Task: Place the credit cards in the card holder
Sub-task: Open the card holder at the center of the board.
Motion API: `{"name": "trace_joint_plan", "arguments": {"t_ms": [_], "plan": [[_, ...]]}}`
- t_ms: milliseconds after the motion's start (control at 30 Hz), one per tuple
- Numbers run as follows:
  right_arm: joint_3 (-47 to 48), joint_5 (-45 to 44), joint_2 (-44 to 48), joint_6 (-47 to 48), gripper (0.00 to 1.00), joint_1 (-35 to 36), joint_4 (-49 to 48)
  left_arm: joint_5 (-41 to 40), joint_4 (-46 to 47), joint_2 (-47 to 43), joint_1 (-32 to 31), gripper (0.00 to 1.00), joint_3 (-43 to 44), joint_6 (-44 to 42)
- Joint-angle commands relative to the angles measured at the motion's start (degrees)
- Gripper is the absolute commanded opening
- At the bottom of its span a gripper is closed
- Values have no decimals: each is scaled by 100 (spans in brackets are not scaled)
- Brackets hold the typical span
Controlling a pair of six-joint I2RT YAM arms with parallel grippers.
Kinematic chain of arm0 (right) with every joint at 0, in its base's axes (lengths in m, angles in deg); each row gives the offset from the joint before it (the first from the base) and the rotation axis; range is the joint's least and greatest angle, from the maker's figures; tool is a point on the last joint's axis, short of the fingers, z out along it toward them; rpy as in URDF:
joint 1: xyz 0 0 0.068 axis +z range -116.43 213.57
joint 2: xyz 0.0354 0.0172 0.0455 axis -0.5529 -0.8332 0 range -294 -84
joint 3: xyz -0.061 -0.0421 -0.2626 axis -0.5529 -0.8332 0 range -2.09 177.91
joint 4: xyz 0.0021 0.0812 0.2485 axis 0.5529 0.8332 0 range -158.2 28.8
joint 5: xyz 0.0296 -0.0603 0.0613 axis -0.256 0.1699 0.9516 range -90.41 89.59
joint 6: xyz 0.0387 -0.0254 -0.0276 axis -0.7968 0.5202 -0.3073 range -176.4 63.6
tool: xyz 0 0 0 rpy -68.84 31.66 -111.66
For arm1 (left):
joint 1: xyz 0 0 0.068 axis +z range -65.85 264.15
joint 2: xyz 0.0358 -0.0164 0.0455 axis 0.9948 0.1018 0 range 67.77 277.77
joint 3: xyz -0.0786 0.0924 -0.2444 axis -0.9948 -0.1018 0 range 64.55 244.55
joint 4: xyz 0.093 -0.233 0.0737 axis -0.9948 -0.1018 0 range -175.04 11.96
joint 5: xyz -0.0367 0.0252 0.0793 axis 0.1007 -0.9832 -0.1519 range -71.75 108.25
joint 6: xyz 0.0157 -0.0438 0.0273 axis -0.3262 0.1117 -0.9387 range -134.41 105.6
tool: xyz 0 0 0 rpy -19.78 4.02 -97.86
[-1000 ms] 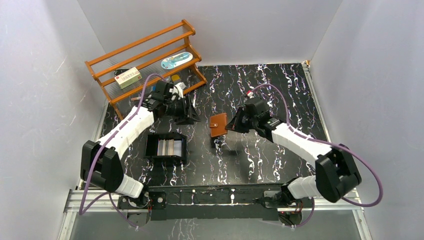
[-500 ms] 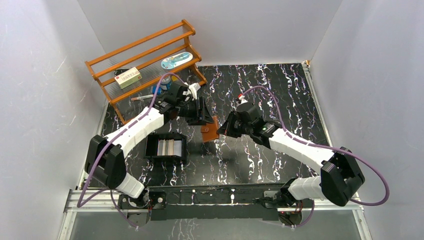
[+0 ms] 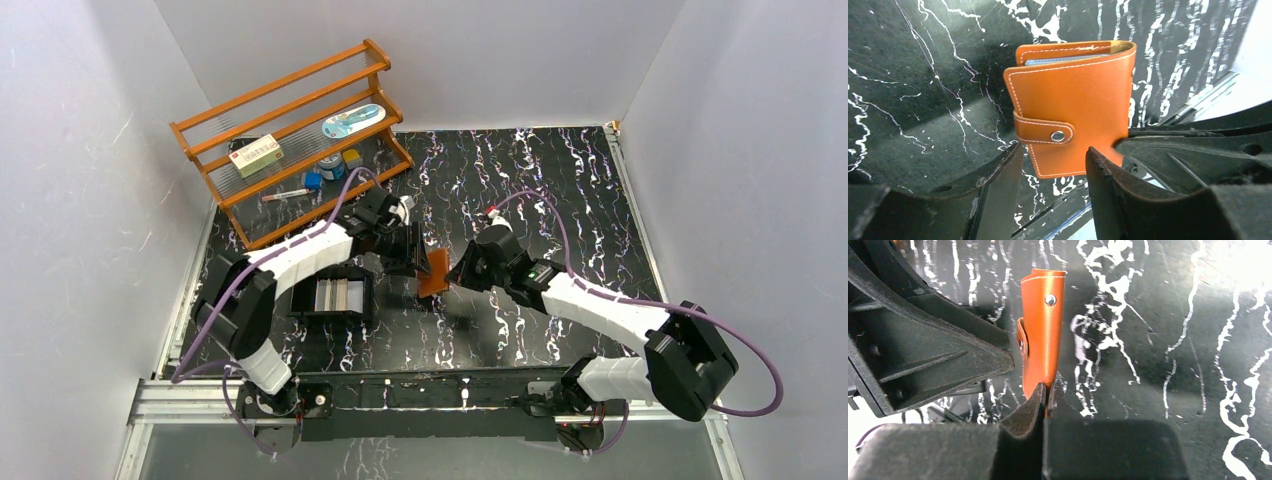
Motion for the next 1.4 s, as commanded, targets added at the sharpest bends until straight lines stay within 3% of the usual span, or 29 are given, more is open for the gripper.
{"name": "trace_joint_plan", "arguments": {"t_ms": [0, 500, 700, 1167, 1233, 1367], "plan": [[-393, -281, 75, -150, 0, 1, -497, -250, -15, 285, -240, 47, 102, -15], [-1096, -130, 77, -337, 0, 3, -1022, -613, 215, 1079, -826, 49, 399, -42], [-1124, -94, 95, -313, 0, 5, -1038, -1428, -439, 1417, -1093, 45, 870, -278], [-1243, -75, 28, -299, 0, 1, -1097, -2878, -1132, 1499, -1312, 21, 1248, -469], [-1291, -66, 33, -307, 0, 6, -1108, -2845, -1121, 1476, -1312, 22, 1263, -487], [-1367, -54, 71, -358, 0, 1, -1134, -2404, -879, 1247, -1315, 36, 1266, -629]]}}
